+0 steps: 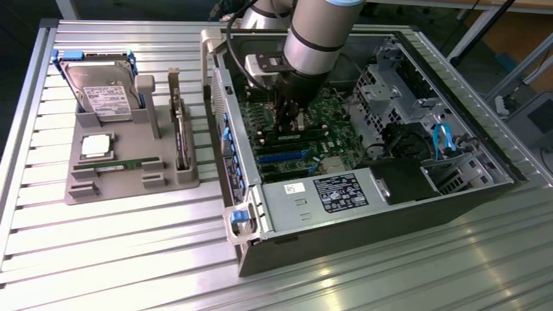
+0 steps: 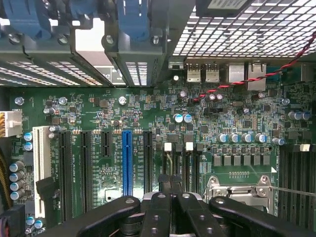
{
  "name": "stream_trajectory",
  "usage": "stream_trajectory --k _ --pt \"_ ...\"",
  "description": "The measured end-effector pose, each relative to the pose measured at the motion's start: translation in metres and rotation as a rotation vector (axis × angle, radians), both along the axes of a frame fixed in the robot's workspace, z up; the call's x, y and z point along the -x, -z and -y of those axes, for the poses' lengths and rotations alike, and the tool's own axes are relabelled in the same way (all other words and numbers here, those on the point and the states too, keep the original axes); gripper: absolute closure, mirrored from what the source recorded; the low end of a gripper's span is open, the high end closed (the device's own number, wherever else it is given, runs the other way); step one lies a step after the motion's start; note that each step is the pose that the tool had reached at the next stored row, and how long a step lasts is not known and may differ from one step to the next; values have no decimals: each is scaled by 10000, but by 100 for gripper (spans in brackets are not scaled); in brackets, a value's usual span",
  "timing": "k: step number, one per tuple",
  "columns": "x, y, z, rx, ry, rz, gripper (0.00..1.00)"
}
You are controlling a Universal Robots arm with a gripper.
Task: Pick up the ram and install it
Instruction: 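Press down the ram until it locks into place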
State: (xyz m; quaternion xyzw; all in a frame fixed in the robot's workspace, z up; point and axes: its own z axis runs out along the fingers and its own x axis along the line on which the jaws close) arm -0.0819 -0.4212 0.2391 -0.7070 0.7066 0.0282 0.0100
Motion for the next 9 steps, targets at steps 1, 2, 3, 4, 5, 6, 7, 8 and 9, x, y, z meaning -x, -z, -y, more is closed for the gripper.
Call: stream_trajectory --k 1,2,3,4,5,6,7,8,9 --pt "0 1 0 -1 0 1 90" --pt "0 4 -1 -3 0 2 90" --pt "0 11 -1 -5 0 3 90" --pt "0 22 0 -1 0 0 90" --pt "1 31 1 0 1 0 90" --pt "1 39 2 0 2 0 90" --pt "0 47 4 -1 1 1 90" --pt "0 57 6 0 0 0 90" --pt "0 63 7 1 1 0 90"
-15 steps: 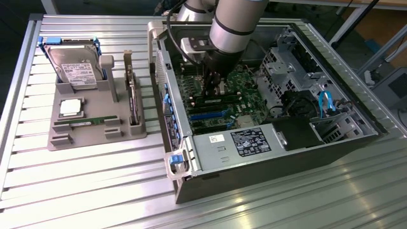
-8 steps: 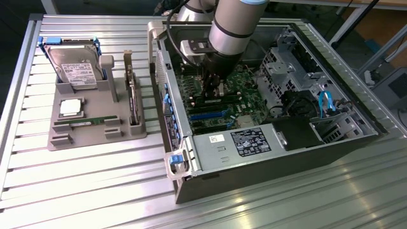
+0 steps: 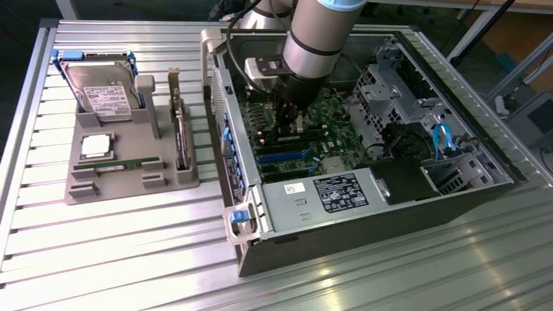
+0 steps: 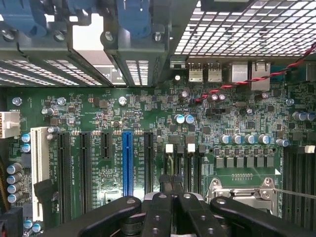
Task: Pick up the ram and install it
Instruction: 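Press down the ram until it locks into place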
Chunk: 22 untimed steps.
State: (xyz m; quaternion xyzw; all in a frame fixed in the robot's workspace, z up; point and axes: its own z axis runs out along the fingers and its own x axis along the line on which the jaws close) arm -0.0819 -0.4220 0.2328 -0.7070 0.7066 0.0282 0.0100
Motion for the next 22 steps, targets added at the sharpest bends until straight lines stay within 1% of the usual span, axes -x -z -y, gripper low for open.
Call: stream_trajectory --k 7,22 --pt "0 24 6 -3 0 1 90" --pt "0 29 7 -2 0 1 90"
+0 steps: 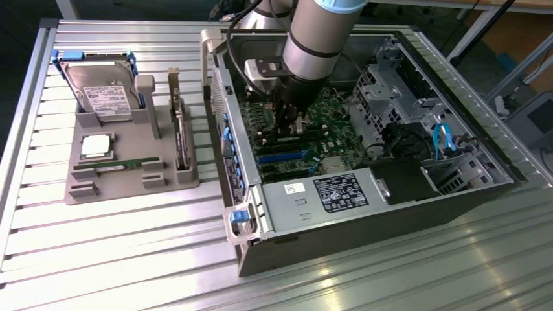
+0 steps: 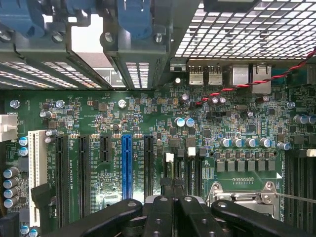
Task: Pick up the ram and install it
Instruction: 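Press down the ram until it locks into place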
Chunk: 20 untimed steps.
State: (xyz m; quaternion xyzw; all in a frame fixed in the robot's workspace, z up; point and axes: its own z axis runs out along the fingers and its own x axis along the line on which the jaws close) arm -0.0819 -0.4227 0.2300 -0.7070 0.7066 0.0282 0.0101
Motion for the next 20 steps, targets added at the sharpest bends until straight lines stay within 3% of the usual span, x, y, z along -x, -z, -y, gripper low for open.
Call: stream_trajectory --k 3,8,18,20 --pt "-1 -21 -2 -12 0 9 90" --pt "0 -143 0 13 -1 0 90" --pt "0 -461 0 33 -1 0 90" --pt "0 -567 0 42 0 0 90"
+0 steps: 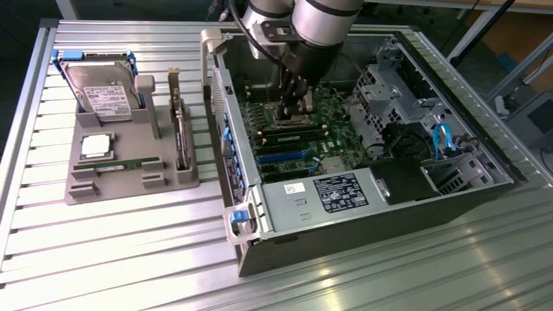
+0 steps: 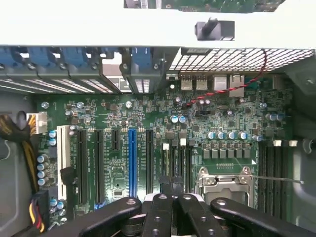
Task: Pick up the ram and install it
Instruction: 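Press down the ram until it locks into place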
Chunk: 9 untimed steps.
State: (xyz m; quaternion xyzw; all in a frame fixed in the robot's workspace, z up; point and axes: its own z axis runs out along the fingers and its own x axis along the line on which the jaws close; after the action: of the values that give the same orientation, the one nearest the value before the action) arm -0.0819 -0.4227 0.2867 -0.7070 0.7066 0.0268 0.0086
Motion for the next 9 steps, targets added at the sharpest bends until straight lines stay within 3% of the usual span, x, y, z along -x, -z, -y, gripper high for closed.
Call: stream_trajectory --k 9 --pt "0 -380 0 52 0 1 90"
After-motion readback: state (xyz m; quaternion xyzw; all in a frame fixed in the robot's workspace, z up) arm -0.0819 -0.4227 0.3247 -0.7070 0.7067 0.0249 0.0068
